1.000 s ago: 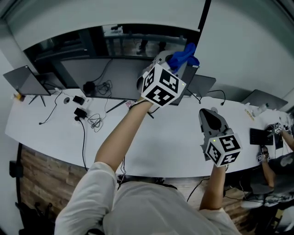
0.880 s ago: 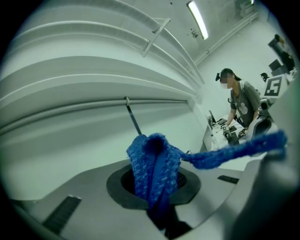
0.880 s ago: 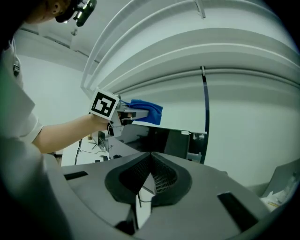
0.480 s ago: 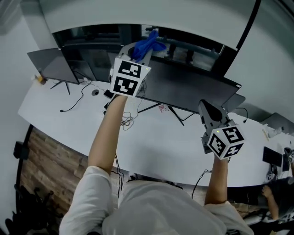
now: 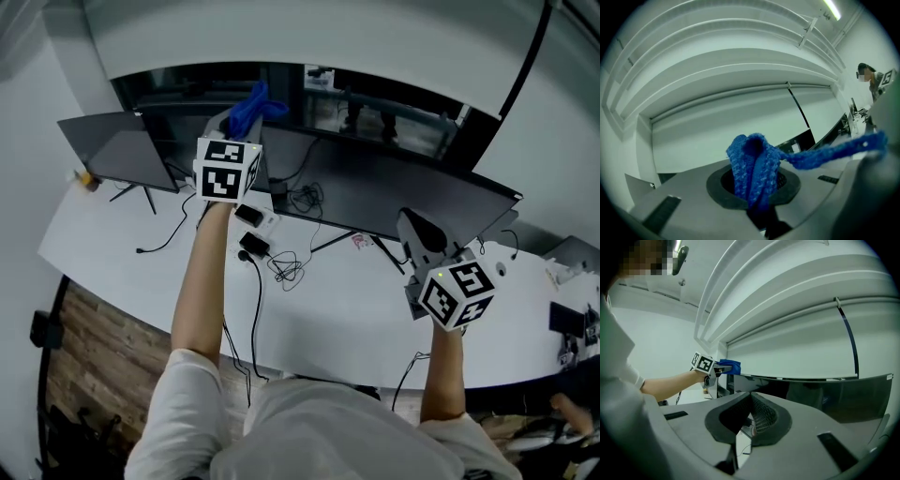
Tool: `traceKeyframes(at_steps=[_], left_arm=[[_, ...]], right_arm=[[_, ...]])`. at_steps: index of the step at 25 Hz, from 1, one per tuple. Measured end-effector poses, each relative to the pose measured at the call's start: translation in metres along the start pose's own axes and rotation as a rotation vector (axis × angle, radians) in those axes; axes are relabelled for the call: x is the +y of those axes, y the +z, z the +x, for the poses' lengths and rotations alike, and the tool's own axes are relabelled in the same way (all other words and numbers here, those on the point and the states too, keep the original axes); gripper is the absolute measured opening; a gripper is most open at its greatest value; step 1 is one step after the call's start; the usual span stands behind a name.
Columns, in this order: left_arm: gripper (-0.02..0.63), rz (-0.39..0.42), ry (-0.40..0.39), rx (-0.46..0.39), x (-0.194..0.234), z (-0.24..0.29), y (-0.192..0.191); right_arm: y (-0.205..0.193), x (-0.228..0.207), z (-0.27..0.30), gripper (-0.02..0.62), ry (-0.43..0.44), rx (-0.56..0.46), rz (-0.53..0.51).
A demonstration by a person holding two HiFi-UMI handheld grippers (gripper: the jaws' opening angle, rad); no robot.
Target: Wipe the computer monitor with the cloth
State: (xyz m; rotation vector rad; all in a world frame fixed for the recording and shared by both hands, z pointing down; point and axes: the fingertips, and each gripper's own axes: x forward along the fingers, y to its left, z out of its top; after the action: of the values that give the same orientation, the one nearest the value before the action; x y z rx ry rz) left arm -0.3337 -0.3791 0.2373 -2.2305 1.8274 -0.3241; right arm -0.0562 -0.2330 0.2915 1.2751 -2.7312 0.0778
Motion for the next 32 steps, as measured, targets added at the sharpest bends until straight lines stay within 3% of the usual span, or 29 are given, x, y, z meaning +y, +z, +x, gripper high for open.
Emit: traceKeyframes(at_steps=[9,18,22,28,32], left_arm=[[0.064,-0.046,-0.133,0.083,-0.006,0.019,-0.076],[0.064,0.003,-0.204,0.099,-0.033,0.015,-0.121],[0.064,0.036,-0.236,0.186,-0.055,0.013,-0.169],[0.064,-0.005,-0.275,0.288,-0.08,0.02,-0.24],[0.064,-0.078,-0.278,0.367,-0.096,0.027,-0.29]], right_arm=[[-0.028,0.027,0.031,0.014,-0.039,0.034,0.05],[-0.053,0.031,0.051,0.014,-0.037,0.096,0.063],[-0.077,0.033,0.058,0.014,-0.031,0.135,0.089],[-0.115,0.031,0.077,0.014,-0.037,0.193,0.103],[-0.141,0.027,0.086,0.014,-0.047,0.219,0.139]])
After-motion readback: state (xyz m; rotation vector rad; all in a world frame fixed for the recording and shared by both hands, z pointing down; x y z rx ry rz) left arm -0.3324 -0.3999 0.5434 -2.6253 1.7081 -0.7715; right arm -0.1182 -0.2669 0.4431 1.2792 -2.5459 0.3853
